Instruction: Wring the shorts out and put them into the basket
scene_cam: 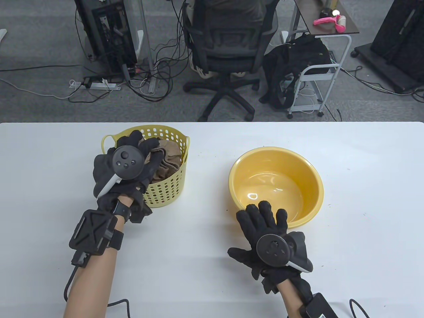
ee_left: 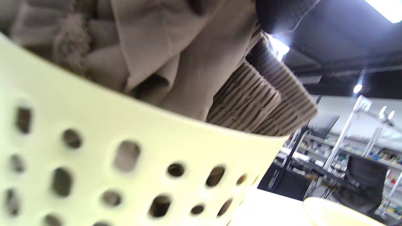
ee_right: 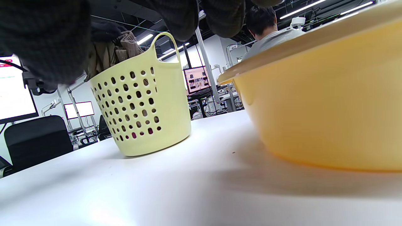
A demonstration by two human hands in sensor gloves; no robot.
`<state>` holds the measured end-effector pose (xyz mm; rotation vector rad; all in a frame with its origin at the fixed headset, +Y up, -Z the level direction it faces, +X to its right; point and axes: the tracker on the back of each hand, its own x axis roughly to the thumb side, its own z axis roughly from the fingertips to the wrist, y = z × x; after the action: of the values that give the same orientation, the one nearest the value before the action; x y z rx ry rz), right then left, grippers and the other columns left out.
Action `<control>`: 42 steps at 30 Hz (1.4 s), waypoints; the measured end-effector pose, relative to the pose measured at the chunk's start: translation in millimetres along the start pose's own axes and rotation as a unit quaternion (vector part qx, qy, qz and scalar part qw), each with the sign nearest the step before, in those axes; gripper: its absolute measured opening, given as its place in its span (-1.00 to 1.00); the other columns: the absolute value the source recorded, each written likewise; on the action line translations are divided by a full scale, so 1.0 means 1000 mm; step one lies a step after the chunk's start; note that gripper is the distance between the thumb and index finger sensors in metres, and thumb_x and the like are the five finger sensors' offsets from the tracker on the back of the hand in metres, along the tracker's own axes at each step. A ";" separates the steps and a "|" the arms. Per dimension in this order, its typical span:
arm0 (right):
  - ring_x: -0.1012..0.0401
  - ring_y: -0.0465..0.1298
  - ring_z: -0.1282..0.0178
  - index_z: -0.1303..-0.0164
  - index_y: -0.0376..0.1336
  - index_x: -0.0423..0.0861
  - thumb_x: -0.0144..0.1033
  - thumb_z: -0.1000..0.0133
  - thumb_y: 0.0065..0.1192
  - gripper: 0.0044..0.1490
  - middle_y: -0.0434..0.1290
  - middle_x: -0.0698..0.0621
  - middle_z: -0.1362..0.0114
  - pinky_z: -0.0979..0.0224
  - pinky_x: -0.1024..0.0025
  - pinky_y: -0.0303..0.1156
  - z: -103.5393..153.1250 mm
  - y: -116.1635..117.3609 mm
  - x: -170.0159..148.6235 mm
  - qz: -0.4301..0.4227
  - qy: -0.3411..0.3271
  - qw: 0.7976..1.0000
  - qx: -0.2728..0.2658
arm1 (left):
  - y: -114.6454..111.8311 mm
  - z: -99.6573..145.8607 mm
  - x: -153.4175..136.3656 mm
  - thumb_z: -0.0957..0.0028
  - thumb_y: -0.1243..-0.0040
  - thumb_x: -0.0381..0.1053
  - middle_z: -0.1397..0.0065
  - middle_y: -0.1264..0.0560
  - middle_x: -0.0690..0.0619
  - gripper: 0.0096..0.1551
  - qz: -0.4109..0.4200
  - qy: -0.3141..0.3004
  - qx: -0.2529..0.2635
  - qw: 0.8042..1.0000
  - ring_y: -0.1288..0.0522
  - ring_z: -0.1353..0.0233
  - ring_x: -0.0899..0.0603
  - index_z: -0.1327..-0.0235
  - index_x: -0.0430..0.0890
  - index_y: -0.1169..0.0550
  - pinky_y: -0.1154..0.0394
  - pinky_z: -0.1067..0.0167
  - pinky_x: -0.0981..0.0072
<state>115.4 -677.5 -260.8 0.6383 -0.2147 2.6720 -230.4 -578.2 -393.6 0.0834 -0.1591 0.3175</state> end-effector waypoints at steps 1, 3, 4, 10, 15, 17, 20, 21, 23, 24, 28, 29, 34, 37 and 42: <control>-0.38 -0.12 -0.64 -0.64 0.02 -0.21 0.41 0.03 0.36 0.29 0.01 -0.37 -0.67 -0.40 -0.58 -0.26 0.000 0.000 0.000 0.000 0.000 1.000 0.001 | -0.001 0.000 0.000 -0.30 -0.03 0.23 -0.80 -0.02 -0.28 -0.41 -0.003 -0.001 -0.001 1.000 0.02 -0.68 -0.61 -0.57 0.16 -0.28 0.12 -0.34 -0.61; -0.38 -0.12 -0.64 -0.64 0.02 -0.21 0.41 0.03 0.36 0.28 0.01 -0.37 -0.67 -0.40 -0.58 -0.26 0.000 0.000 0.000 0.000 0.000 1.000 0.001 | -0.003 0.002 -0.002 -0.29 -0.04 0.23 -0.79 -0.03 -0.28 -0.41 -0.013 0.004 -0.008 1.000 0.02 -0.67 -0.61 -0.57 0.15 -0.30 0.12 -0.33 -0.62; -0.38 -0.12 -0.64 -0.64 0.02 -0.21 0.41 0.03 0.36 0.28 0.01 -0.37 -0.67 -0.40 -0.58 -0.26 0.000 0.000 0.000 -0.001 0.000 1.000 0.001 | -0.004 0.002 -0.003 -0.29 -0.05 0.23 -0.79 -0.03 -0.29 -0.40 -0.012 0.008 -0.015 1.000 0.02 -0.67 -0.62 -0.58 0.13 -0.30 0.12 -0.32 -0.62; -0.38 -0.11 -0.64 -0.64 0.02 -0.22 0.40 0.03 0.36 0.28 0.02 -0.37 -0.67 -0.40 -0.58 -0.26 0.001 0.001 0.001 -0.002 -0.002 1.000 0.002 | -0.010 0.008 -0.009 -0.28 -0.06 0.23 -0.78 -0.02 -0.32 -0.38 -0.023 0.016 -0.038 0.999 0.03 -0.66 -0.63 -0.58 0.10 -0.30 0.13 -0.31 -0.62; -0.39 -0.11 -0.64 -0.64 0.02 -0.21 0.41 0.03 0.36 0.28 0.02 -0.37 -0.66 -0.40 -0.58 -0.26 0.000 0.001 0.002 -0.001 -0.002 1.000 0.005 | -0.007 0.027 -0.005 -0.27 -0.08 0.23 -0.77 -0.03 -0.38 -0.30 -0.035 -0.006 -0.017 0.999 0.01 -0.66 -0.64 -0.63 0.05 -0.24 0.13 -0.31 -0.62; -0.39 -0.11 -0.64 -0.64 0.02 -0.22 0.41 0.03 0.36 0.28 0.02 -0.37 -0.66 -0.40 -0.58 -0.26 0.000 0.002 0.002 -0.001 -0.002 1.000 0.006 | -0.004 0.037 -0.003 -0.26 -0.08 0.24 -0.77 -0.01 -0.41 -0.26 -0.046 -0.021 -0.010 0.999 0.02 -0.65 -0.65 -0.65 0.02 -0.20 0.14 -0.31 -0.62; -0.39 -0.11 -0.64 -0.64 0.02 -0.22 0.41 0.03 0.36 0.28 0.02 -0.37 -0.66 -0.40 -0.58 -0.26 0.001 0.002 0.003 -0.003 -0.004 1.000 0.007 | 0.001 0.056 0.002 -0.26 -0.09 0.23 -0.76 0.01 -0.43 -0.24 -0.054 -0.044 0.017 0.997 0.06 -0.65 -0.66 -0.65 0.01 -0.18 0.17 -0.30 -0.62; -0.39 -0.11 -0.64 -0.64 0.02 -0.22 0.41 0.03 0.36 0.28 0.01 -0.37 -0.67 -0.40 -0.58 -0.26 0.001 0.002 0.003 -0.002 -0.005 1.000 0.007 | 0.001 0.063 0.005 -0.26 -0.09 0.23 -0.76 0.03 -0.44 -0.24 -0.055 -0.052 0.022 0.997 0.08 -0.65 -0.67 -0.65 0.00 -0.18 0.18 -0.29 -0.62; -0.39 -0.11 -0.64 -0.64 0.02 -0.22 0.41 0.03 0.36 0.29 0.01 -0.37 -0.66 -0.40 -0.58 -0.26 0.000 0.003 0.004 0.001 -0.007 1.000 0.009 | 0.002 0.079 0.011 -0.26 -0.10 0.23 -0.76 0.04 -0.45 -0.23 -0.060 -0.075 0.031 0.995 0.09 -0.64 -0.67 -0.65 0.00 -0.18 0.19 -0.29 -0.62; -0.38 -0.12 -0.64 -0.64 0.02 -0.22 0.41 0.03 0.36 0.29 0.01 -0.37 -0.67 -0.40 -0.58 -0.26 0.000 0.003 0.004 0.001 -0.007 1.000 0.010 | 0.002 0.085 0.013 -0.26 -0.11 0.23 -0.76 0.05 -0.45 -0.23 -0.060 -0.082 0.035 0.994 0.09 -0.64 -0.67 -0.66 0.00 -0.18 0.19 -0.29 -0.62; -0.39 -0.12 -0.64 -0.64 0.01 -0.22 0.41 0.03 0.36 0.29 0.01 -0.37 -0.67 -0.40 -0.58 -0.26 0.000 0.003 0.005 0.001 -0.008 1.000 0.013 | -0.007 0.112 0.028 -0.24 -0.16 0.26 -0.76 0.05 -0.45 -0.18 -0.060 -0.118 0.045 0.990 0.10 -0.64 -0.68 -0.66 -0.01 -0.17 0.19 -0.29 -0.63; -0.39 -0.12 -0.64 -0.64 0.01 -0.22 0.41 0.04 0.36 0.29 0.01 -0.37 -0.67 -0.40 -0.59 -0.26 0.001 0.003 0.005 0.001 -0.009 1.000 0.013 | -0.010 0.116 0.030 -0.23 -0.16 0.28 -0.76 0.04 -0.46 -0.17 -0.062 -0.125 0.044 0.989 0.09 -0.64 -0.68 -0.66 0.00 -0.17 0.18 -0.29 -0.63; -0.39 -0.13 -0.64 -0.65 0.00 -0.22 0.42 0.04 0.36 0.30 0.00 -0.38 -0.67 -0.40 -0.59 -0.26 0.001 0.003 0.007 0.001 -0.012 1.000 0.011 | -0.035 0.133 0.045 -0.20 -0.15 0.36 -0.75 0.02 -0.51 -0.09 -0.087 -0.141 0.043 0.985 0.04 -0.62 -0.74 -0.68 -0.05 -0.17 0.10 -0.23 -0.74; -0.39 -0.13 -0.63 -0.65 0.00 -0.22 0.41 0.04 0.36 0.30 -0.01 -0.38 -0.67 -0.39 -0.59 -0.26 0.001 0.004 0.007 0.002 -0.013 1.000 0.011 | -0.052 0.136 0.049 -0.16 -0.14 0.44 -0.74 0.02 -0.54 -0.02 -0.118 -0.150 0.028 0.981 0.02 -0.61 -0.77 -0.69 -0.05 -0.16 0.05 -0.19 -0.79; -0.40 -0.20 -0.64 -0.68 -0.08 -0.21 0.43 0.01 0.33 0.33 -0.08 -0.39 -0.68 -0.39 -0.59 -0.31 0.002 0.006 0.009 0.012 -0.012 0.999 0.044 | -0.075 0.137 0.046 -0.10 -0.13 0.54 -0.76 0.05 -0.52 0.11 -0.102 -0.163 -0.004 0.981 0.05 -0.60 -0.81 -0.72 -0.05 -0.11 0.05 -0.13 -0.86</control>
<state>106.6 -680.0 -255.7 0.6983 -0.1113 2.7114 -182.7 -649.9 -254.9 0.1425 -0.4739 0.0968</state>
